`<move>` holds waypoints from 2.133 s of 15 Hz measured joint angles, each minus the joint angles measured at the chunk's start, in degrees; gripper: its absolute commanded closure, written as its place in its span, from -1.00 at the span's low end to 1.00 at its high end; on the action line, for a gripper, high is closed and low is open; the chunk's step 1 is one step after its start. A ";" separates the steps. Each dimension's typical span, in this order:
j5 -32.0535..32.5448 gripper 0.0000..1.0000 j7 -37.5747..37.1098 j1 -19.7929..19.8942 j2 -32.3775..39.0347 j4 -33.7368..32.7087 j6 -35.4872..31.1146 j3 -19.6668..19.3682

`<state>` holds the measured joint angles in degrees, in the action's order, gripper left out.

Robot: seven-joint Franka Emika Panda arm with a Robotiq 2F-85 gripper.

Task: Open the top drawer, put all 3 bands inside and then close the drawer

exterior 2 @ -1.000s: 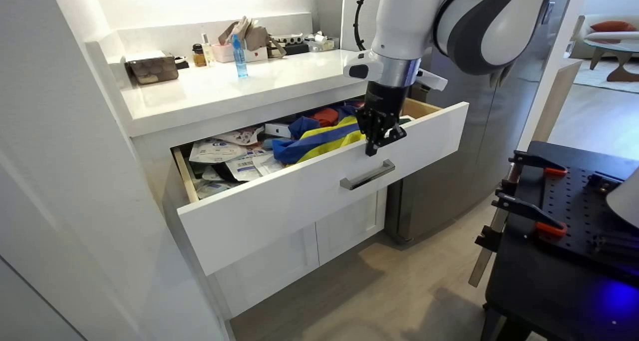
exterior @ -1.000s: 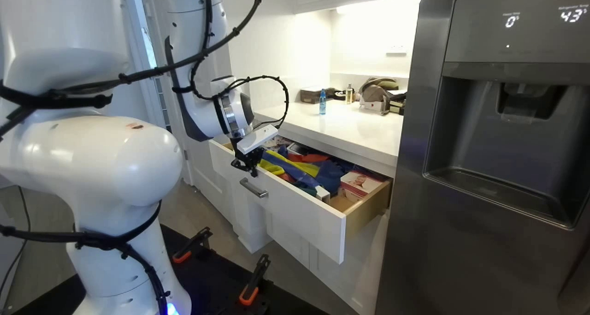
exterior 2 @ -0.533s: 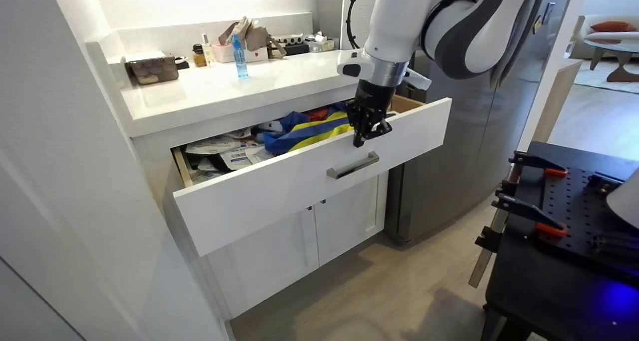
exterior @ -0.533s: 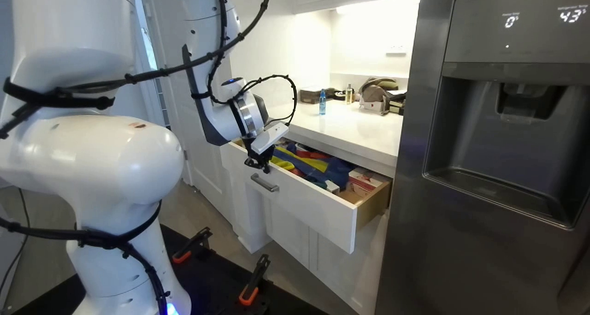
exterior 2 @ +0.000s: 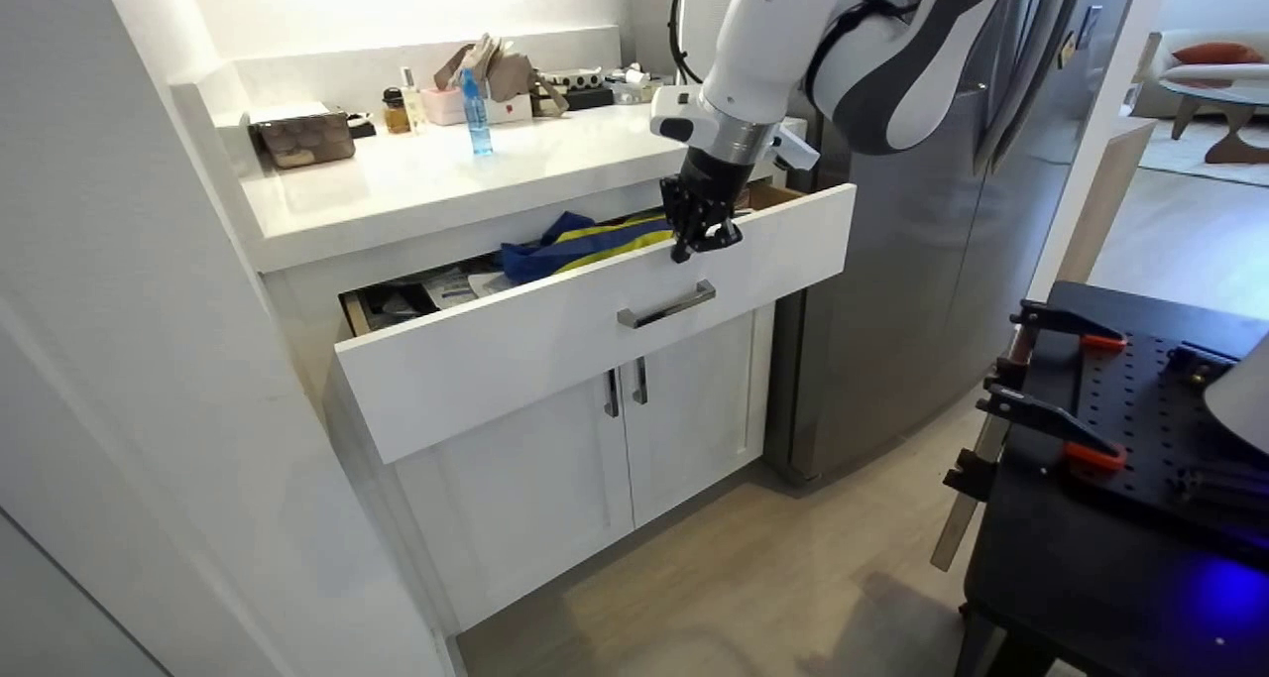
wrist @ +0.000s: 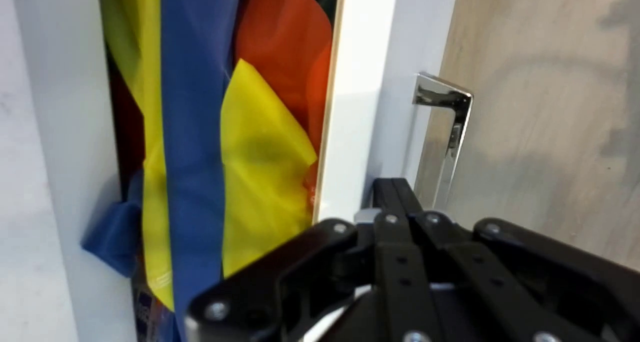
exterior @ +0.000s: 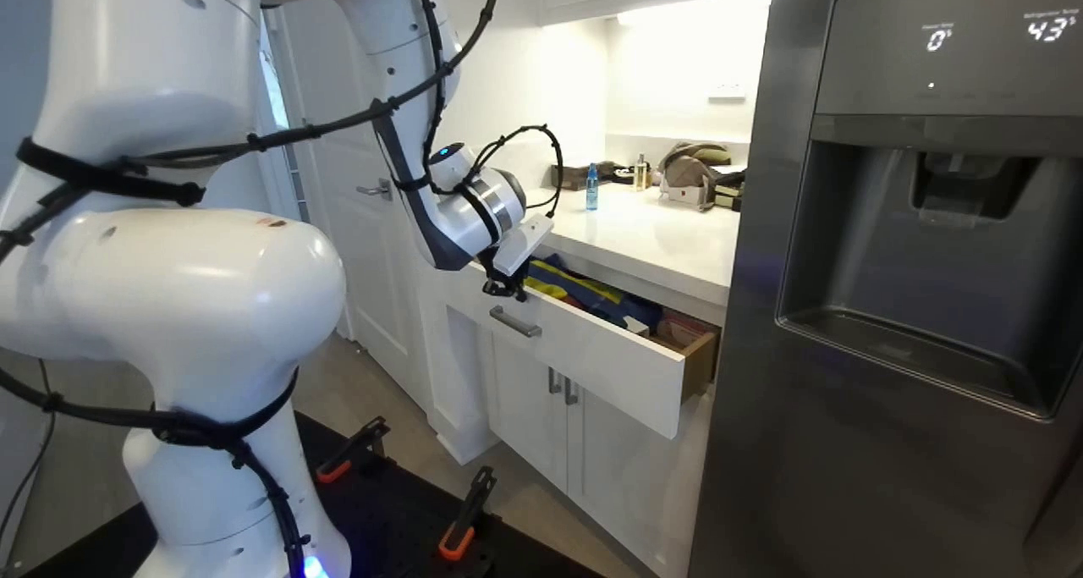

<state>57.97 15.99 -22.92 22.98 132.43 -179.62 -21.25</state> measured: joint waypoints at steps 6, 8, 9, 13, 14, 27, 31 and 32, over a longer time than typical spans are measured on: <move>3.58 1.00 -7.78 -8.32 8.16 -9.25 -2.07 -11.06; 3.59 1.00 -10.11 -10.61 11.52 -11.74 -2.61 -13.96; 3.58 1.00 -11.34 -11.56 13.20 -12.85 -2.77 -15.14; 3.42 1.00 -15.90 -14.20 19.68 -16.67 -3.99 -18.74; 3.26 1.00 -16.82 -14.70 21.13 -17.57 -4.43 -19.51; -2.56 1.00 -20.92 -18.33 30.35 -23.31 -8.55 -25.97; -4.74 0.48 -20.92 -18.27 31.50 -23.76 -9.06 -26.26; -5.45 0.46 -20.92 -18.17 31.92 -23.96 -9.12 -26.26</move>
<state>52.52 -4.93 -41.09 54.89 108.47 -188.74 -47.51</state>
